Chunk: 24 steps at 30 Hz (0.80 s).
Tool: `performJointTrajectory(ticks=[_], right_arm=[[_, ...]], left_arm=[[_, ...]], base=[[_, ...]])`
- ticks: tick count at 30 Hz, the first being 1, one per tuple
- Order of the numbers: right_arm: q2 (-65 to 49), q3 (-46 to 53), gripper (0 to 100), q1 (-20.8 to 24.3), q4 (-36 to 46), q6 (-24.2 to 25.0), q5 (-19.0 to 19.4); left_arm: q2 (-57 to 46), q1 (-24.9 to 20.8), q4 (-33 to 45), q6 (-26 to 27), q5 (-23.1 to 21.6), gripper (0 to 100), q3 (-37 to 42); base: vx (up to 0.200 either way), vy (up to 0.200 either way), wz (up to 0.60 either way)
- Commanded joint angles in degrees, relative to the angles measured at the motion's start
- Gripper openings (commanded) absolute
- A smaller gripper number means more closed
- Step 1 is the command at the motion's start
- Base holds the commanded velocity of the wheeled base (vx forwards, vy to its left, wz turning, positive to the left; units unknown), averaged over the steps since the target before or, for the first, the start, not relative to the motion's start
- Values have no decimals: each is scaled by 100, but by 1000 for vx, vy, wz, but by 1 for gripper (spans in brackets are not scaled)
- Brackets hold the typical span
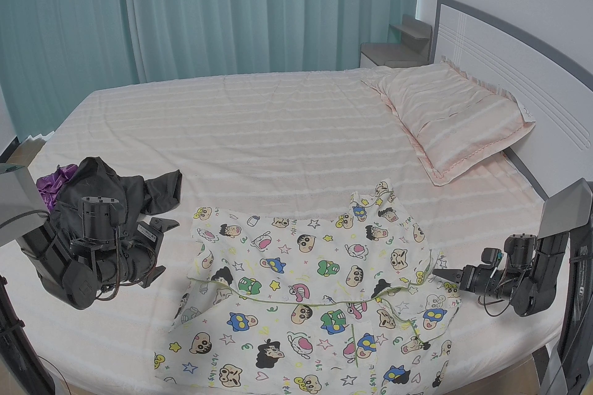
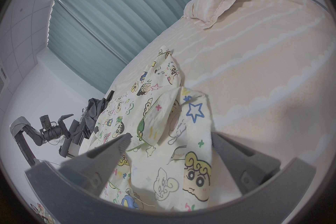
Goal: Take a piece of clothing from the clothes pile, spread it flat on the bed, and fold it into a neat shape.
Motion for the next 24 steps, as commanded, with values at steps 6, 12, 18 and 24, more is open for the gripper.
performJointTrajectory(ticks=[6,12,18,24], right_arm=[[39,-18,0,50,38,18,-10],[4,-150,0,-223,-6,1,-151],[-242,-229,0,-671,38,-26,-151],[-207,-344,0,-882,46,-26,-151]], left_arm=[[25,-1,-2,-2,8,100,1],[25,-1,-2,-2,8,100,19],[25,-1,-11,-2,8,100,36],[25,-1,-11,-2,16,100,36]], base=[[0,0,0],[0,0,0],[0,0,0],[0,0,0]])
